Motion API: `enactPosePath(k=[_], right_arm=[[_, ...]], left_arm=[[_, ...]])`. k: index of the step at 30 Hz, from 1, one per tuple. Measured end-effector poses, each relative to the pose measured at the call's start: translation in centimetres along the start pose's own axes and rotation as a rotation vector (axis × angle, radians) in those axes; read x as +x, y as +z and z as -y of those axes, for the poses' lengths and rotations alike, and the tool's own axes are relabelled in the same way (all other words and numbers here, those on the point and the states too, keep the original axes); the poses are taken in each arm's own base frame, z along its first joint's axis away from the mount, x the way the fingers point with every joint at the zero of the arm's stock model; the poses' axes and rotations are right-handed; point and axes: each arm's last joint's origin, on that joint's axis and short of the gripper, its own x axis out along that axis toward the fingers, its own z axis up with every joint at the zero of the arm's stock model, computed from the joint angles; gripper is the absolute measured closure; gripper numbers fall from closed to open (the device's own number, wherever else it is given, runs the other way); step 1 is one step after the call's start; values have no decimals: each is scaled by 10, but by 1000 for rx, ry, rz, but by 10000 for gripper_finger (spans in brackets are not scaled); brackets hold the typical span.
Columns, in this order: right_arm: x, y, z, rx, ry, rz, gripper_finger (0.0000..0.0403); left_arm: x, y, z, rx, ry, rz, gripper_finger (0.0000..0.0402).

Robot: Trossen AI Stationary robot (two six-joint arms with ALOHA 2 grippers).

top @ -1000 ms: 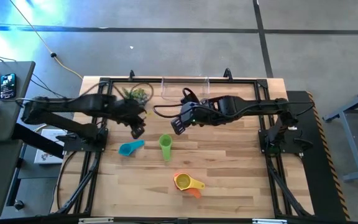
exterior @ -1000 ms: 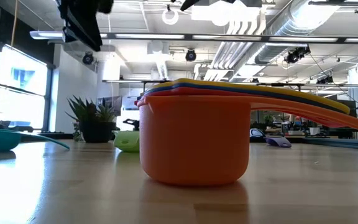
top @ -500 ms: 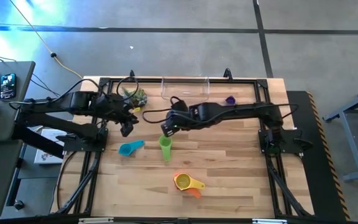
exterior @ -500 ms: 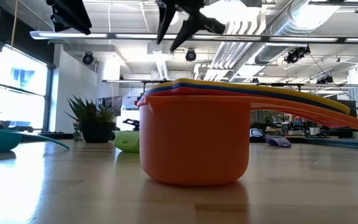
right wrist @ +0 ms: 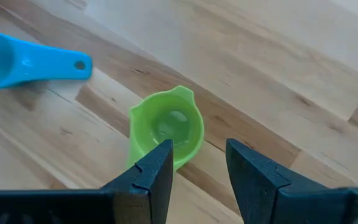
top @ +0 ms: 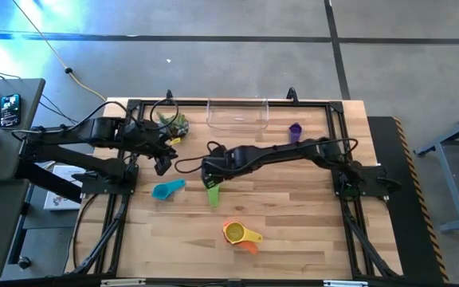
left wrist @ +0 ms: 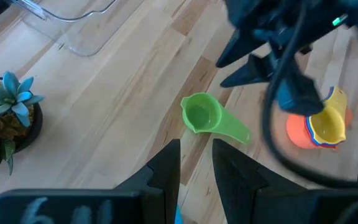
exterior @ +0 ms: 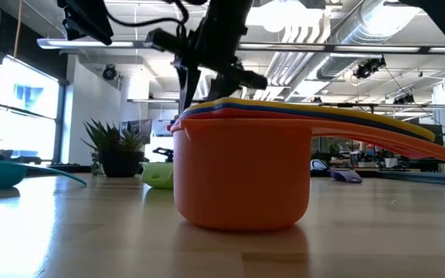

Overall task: Nest measuring cups in basket
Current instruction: Stack the green measuring cup on the yellow measuring cup

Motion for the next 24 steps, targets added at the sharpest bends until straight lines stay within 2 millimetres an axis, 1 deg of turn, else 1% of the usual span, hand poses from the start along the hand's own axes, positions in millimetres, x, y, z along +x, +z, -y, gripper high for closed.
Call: enactPosePath(k=[3,8,24], right_arm=[[13,-3,-1,-7,-19,-14,263],[28,-7,-1,-13,-42,-27,263],[63,-13,-2,-29,-67,-45,263]], left_arm=[[0,0,0,0,0,0,316],[0,0,0,0,0,-1,316],[0,0,0,-1,1,-2,316]])
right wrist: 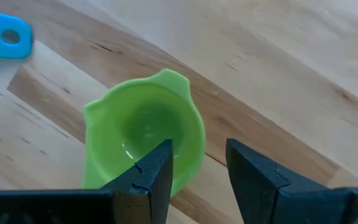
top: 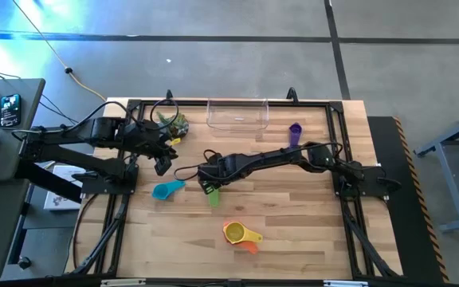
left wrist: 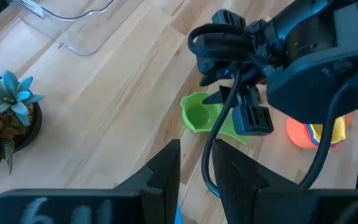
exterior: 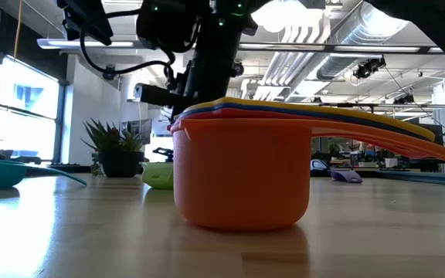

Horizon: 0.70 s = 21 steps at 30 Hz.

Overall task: Nest measuring cups in basket
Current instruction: Stack the green measuring cup on the yellow measuring cup

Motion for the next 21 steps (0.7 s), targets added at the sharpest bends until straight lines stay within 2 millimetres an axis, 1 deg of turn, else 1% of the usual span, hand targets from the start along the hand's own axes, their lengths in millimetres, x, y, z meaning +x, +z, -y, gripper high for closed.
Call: enactPosePath(k=[4,8,12,17,18,21], right_arm=[[4,-1,0,4,0,-11,266],[13,-2,0,5,4,-44,282],[15,-3,0,1,21,-74,319],[16,-3,0,-19,20,-82,391],[15,-3,0,-25,20,-83,396],[15,-4,1,-23,15,-99,393]], left_arm=[[0,0,0,0,1,-2,316],[0,-1,0,0,5,-4,316],[0,-1,-1,1,9,-4,316],[0,-1,-1,2,17,-3,316],[0,-1,-1,2,17,-3,316],[0,-1,-1,2,20,-8,316]])
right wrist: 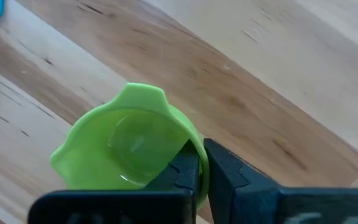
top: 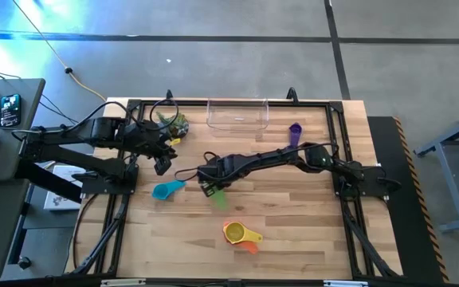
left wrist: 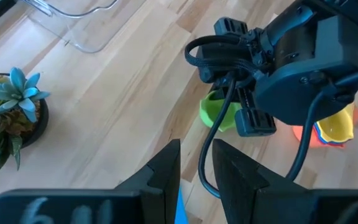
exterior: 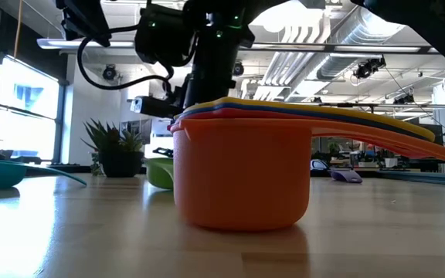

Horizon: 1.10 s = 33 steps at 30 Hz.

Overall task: Nest measuring cups in basket
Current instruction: Stack the green measuring cup on the yellow measuring cup

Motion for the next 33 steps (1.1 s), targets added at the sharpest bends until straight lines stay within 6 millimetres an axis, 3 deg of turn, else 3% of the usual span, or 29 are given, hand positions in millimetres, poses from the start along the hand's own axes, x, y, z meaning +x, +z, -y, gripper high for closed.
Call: enactPosePath(k=[7,15,24,33], right_arm=[[-23,1,2,-45,9,9,400],[-78,4,7,-105,24,80,401],[-136,-10,10,-286,142,57,402],[-149,-48,-6,-498,267,-67,402]], left_arm=[[0,-1,-1,2,6,-11,316],[0,-1,-1,2,7,-11,316],[0,-1,-1,-3,7,-11,316],[0,-1,-1,-103,8,-10,316]])
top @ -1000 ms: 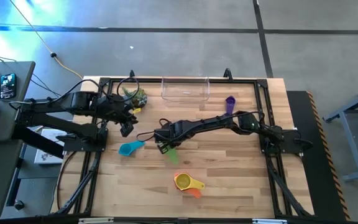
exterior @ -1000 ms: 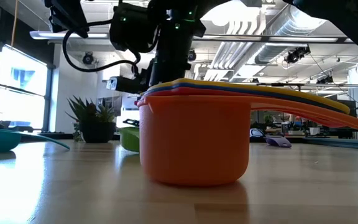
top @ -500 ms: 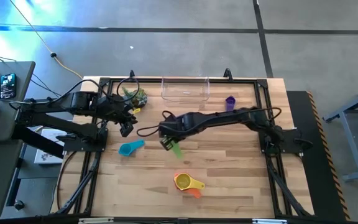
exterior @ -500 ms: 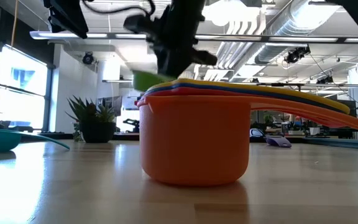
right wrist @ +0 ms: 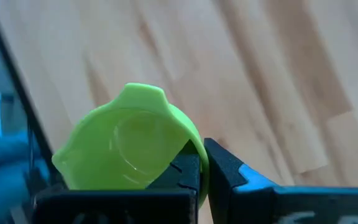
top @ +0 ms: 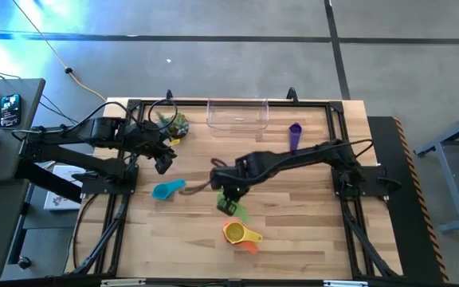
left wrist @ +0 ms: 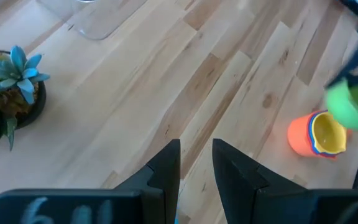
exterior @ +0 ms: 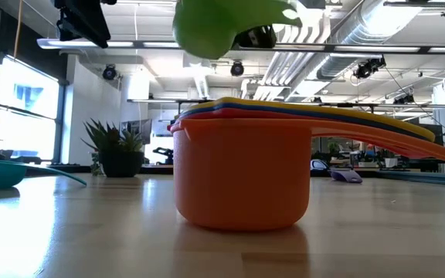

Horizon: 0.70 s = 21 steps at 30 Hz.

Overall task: Nest measuring cups in basket
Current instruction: Stack the green measuring cup on the yellow measuring cup

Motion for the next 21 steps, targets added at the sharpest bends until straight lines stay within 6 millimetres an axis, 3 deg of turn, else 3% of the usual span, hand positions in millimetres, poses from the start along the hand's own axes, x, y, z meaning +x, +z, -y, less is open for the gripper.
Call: enactPosePath(k=[12,21], right_arm=[[4,-28,-40,-303,27,26,403],[17,-33,-49,-460,36,15,403]], left_arm=[[0,0,0,-154,0,0,316],[5,1,2,-234,10,-15,316]])
